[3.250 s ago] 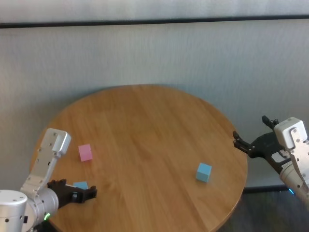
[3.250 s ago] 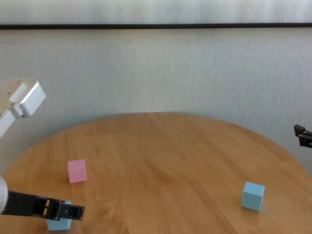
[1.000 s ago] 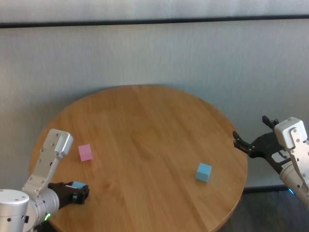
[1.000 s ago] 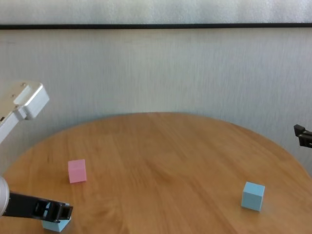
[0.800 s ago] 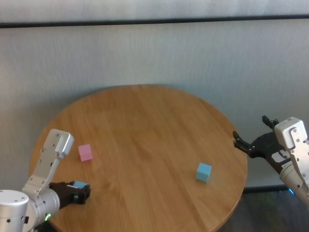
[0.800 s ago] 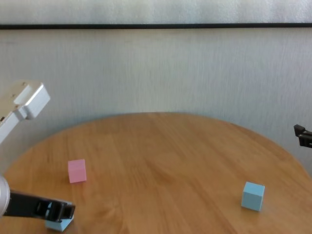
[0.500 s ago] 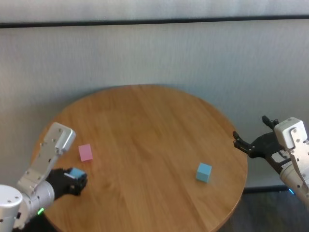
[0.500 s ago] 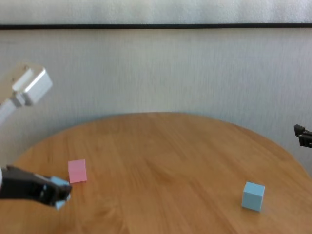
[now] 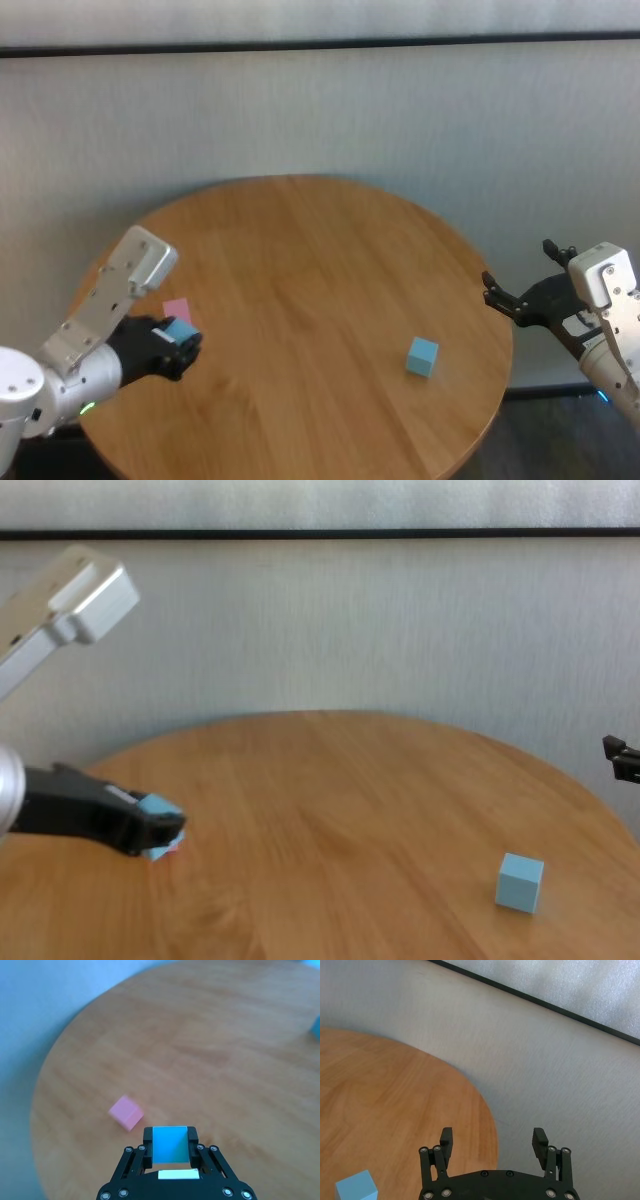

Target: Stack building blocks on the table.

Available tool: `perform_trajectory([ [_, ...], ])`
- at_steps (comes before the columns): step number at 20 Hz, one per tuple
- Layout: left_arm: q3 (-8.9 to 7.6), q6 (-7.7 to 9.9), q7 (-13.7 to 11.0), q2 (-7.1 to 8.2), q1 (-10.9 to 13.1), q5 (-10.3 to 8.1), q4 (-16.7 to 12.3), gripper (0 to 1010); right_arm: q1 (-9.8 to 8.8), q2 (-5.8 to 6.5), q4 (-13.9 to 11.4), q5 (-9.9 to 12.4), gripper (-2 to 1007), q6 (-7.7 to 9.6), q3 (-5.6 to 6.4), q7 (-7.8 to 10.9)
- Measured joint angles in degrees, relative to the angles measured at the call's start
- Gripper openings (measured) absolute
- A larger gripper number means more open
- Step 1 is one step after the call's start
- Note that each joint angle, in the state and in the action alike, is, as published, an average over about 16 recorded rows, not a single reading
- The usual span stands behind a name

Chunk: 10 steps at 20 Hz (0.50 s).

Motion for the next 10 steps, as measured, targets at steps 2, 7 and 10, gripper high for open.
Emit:
perform_trajectory([
  [2,0.96,-0.5,-1.7,-0.04,-1.1,0.43,0.4,396,0.0,0.0,0.0,0.0,1001,0.0,0.0,0.0],
  [7,3.44,-1.52,-5.6,-0.89,-4.0,1.31,2.1,396,0.0,0.0,0.0,0.0,1001,0.0,0.0,0.0],
  [10,4.85,-2.09,-7.7,-1.69,-5.6,1.93,3.5,396,0.0,0.0,0.0,0.0,1001,0.0,0.0,0.0],
])
